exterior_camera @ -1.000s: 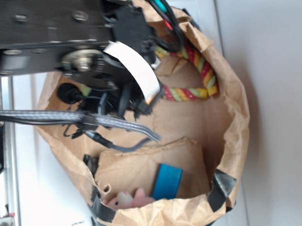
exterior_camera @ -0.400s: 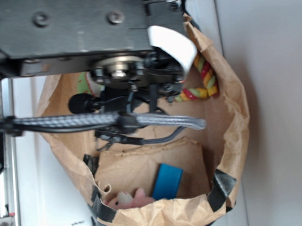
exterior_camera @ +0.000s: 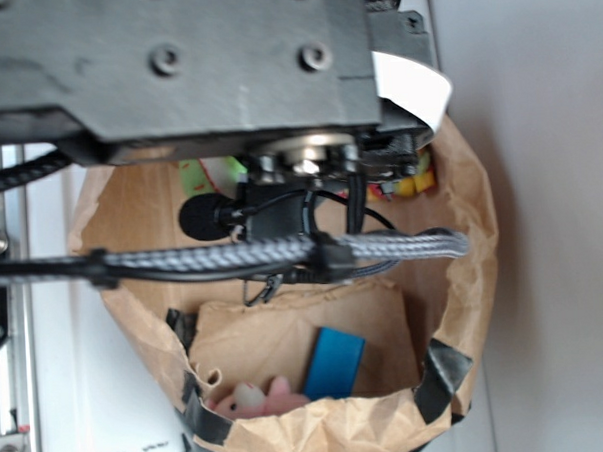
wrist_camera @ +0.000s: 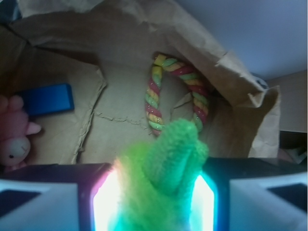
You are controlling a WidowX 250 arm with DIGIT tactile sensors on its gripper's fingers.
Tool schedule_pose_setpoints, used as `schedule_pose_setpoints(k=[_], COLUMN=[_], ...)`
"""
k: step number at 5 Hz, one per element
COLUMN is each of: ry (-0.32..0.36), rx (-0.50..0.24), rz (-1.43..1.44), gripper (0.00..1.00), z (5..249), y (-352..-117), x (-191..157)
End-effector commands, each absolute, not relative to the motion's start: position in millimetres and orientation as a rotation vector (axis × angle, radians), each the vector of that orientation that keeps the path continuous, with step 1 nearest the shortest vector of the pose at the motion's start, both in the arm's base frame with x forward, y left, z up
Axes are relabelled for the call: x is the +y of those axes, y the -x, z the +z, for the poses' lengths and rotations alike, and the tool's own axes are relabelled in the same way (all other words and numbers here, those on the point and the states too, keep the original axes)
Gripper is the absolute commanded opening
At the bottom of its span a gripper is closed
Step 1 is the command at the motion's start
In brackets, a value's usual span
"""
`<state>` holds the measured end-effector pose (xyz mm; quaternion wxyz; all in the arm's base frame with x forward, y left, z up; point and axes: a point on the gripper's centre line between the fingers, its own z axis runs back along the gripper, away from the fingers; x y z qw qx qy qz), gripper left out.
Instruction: Grab the green animal.
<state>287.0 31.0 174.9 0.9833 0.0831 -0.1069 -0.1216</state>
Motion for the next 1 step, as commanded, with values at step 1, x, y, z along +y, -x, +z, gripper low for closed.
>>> schedule_pose_setpoints(k=[1], ry=[-0.174], rx=[-0.289], rz=[-0.278], gripper=[0.00], z=[189.5], y=[-298.4], x=[17.2])
